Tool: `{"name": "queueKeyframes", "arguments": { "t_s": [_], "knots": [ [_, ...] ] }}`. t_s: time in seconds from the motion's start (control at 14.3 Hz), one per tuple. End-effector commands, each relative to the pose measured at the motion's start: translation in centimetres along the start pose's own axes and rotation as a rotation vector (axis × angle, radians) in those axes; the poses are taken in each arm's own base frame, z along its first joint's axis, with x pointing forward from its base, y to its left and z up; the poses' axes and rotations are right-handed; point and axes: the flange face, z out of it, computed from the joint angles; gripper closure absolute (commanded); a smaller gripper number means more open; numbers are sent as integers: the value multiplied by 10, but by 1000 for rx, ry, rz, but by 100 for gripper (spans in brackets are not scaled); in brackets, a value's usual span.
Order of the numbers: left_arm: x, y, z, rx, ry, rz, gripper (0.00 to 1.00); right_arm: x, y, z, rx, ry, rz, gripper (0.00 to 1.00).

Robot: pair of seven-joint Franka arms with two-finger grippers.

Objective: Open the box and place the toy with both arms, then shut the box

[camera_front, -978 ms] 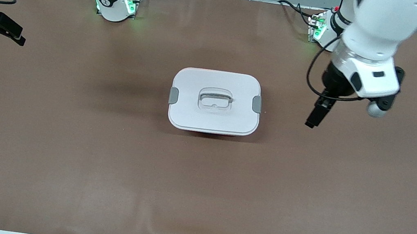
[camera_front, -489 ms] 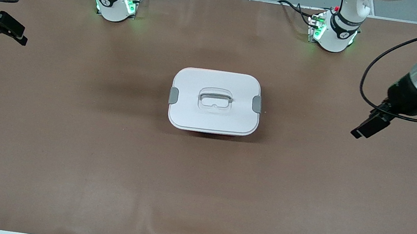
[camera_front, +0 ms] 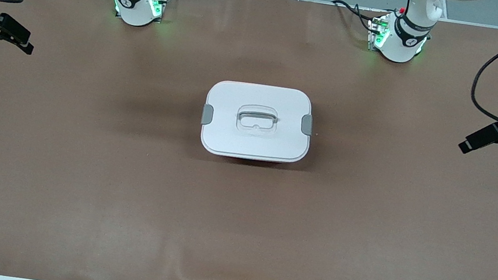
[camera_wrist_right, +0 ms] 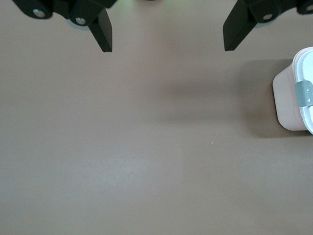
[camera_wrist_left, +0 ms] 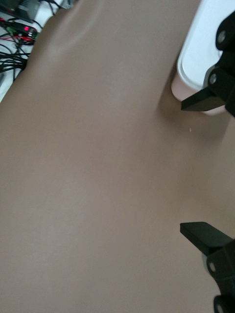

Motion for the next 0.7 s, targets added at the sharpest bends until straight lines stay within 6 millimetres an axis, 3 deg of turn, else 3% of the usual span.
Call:
{"name": "queueKeyframes", "arguments": {
  "t_s": [0.0,0.28,0.63],
  "knots": [
    [-2,-15,-9,8,-8,109,0,-3,1,-6,-13,1,-1,0],
    [-24,-23,-19,77,-69,255,0,-3,1,-6,-13,1,-1,0],
    [-44,-25,-20,88,-87,296,0,-3,2,-6,-13,1,0,0]
  ]
}}
